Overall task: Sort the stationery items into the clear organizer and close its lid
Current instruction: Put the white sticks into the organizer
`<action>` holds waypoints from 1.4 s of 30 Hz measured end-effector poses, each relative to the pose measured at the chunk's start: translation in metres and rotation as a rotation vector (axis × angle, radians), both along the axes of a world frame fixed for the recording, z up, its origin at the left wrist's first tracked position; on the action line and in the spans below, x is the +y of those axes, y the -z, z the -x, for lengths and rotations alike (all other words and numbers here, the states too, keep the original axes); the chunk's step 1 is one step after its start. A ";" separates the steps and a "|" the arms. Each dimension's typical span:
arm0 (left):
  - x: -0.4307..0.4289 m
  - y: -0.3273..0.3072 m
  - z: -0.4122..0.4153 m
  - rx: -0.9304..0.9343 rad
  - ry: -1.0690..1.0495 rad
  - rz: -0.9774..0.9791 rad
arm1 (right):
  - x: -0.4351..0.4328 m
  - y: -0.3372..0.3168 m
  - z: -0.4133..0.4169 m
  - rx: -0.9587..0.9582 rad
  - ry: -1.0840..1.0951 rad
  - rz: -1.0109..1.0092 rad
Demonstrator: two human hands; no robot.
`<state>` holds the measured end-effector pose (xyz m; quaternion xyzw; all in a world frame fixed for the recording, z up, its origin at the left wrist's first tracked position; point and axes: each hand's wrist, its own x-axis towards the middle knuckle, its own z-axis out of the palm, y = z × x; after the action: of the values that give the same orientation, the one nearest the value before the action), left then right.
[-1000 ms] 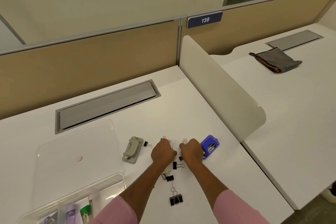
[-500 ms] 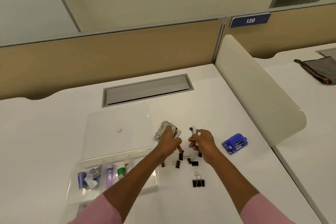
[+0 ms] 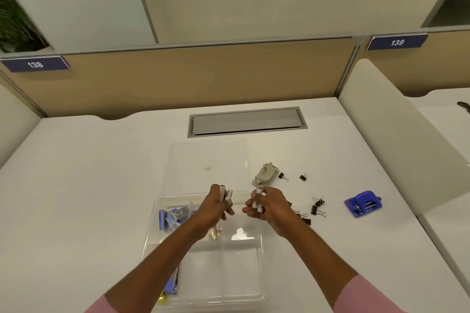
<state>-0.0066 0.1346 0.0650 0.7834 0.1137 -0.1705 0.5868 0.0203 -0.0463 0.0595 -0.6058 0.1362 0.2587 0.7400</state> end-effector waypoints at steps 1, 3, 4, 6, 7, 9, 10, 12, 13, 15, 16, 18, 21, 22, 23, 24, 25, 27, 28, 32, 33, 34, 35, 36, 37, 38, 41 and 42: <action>0.005 0.003 0.011 0.017 -0.011 -0.011 | 0.009 -0.001 0.007 0.009 -0.016 -0.013; 0.016 0.012 0.033 0.050 -0.048 -0.024 | 0.026 -0.001 0.022 0.027 -0.033 -0.031; 0.021 0.017 0.044 0.060 -0.064 -0.022 | 0.035 0.001 0.030 0.035 -0.037 -0.031; 0.029 0.026 0.064 0.074 -0.093 -0.006 | 0.051 0.006 0.047 0.051 -0.051 -0.011; 0.034 0.029 0.072 0.081 -0.116 0.007 | 0.058 0.009 0.054 0.062 -0.058 0.008; 0.042 0.033 0.084 0.092 -0.174 0.037 | 0.069 0.014 0.068 0.073 -0.085 0.057; 0.047 0.034 0.088 0.090 -0.200 0.053 | 0.074 0.017 0.073 0.072 -0.105 0.084; 0.054 0.037 0.096 0.088 -0.232 0.079 | 0.084 0.019 0.082 0.077 -0.143 0.142; 0.057 0.038 0.099 0.090 -0.241 0.093 | 0.089 0.020 0.087 0.081 -0.156 0.168; 0.062 0.041 0.106 0.107 -0.268 0.112 | 0.098 0.022 0.094 0.086 -0.165 0.226; 0.065 0.043 0.108 0.124 -0.287 0.116 | 0.103 0.024 0.097 0.084 -0.161 0.260; 0.068 0.044 0.111 0.164 -0.325 0.117 | 0.110 0.026 0.102 0.089 -0.134 0.317; 0.071 0.044 0.111 0.186 -0.323 0.042 | 0.117 0.027 0.105 0.122 -0.106 0.348; 0.071 0.043 0.111 0.180 -0.311 0.009 | 0.119 0.027 0.106 0.141 -0.112 0.353; 0.071 0.043 0.110 0.171 -0.297 -0.025 | 0.120 0.027 0.107 0.162 -0.118 0.359; 0.071 0.042 0.110 0.162 -0.280 -0.064 | 0.123 0.026 0.108 0.184 -0.121 0.368; 0.071 0.042 0.109 0.151 -0.256 -0.109 | 0.124 0.025 0.109 0.203 -0.125 0.381; 0.070 0.039 0.110 0.119 -0.170 -0.232 | 0.128 0.024 0.110 0.234 -0.128 0.409; 0.069 0.037 0.111 0.099 -0.113 -0.305 | 0.130 0.025 0.110 0.249 -0.131 0.426; 0.064 0.032 0.113 0.019 0.082 -0.590 | 0.139 0.028 0.109 0.315 -0.117 0.465; 0.061 0.031 0.112 0.010 0.119 -0.647 | 0.140 0.028 0.108 0.331 -0.103 0.471; 0.059 0.031 0.110 0.013 0.155 -0.694 | 0.141 0.030 0.108 0.351 -0.085 0.472; 0.057 0.032 0.108 0.024 0.191 -0.742 | 0.142 0.029 0.107 0.380 -0.060 0.464; 0.055 0.033 0.105 0.035 0.230 -0.792 | 0.142 0.031 0.106 0.399 -0.041 0.463; 0.052 0.035 0.103 0.047 0.265 -0.837 | 0.142 0.031 0.106 0.414 -0.032 0.467; 0.050 0.037 0.101 0.060 0.299 -0.875 | 0.142 0.031 0.105 0.420 -0.032 0.477; 0.043 0.046 0.093 0.118 0.403 -0.941 | 0.144 0.029 0.105 0.426 -0.006 0.506; 0.040 0.049 0.090 0.135 0.439 -0.947 | 0.143 0.032 0.103 0.418 -0.007 0.526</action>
<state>-0.0967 0.1743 0.0160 0.9554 0.0491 -0.2696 0.1102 -0.0830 0.0967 0.0276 -0.7104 0.3450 0.3356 0.5135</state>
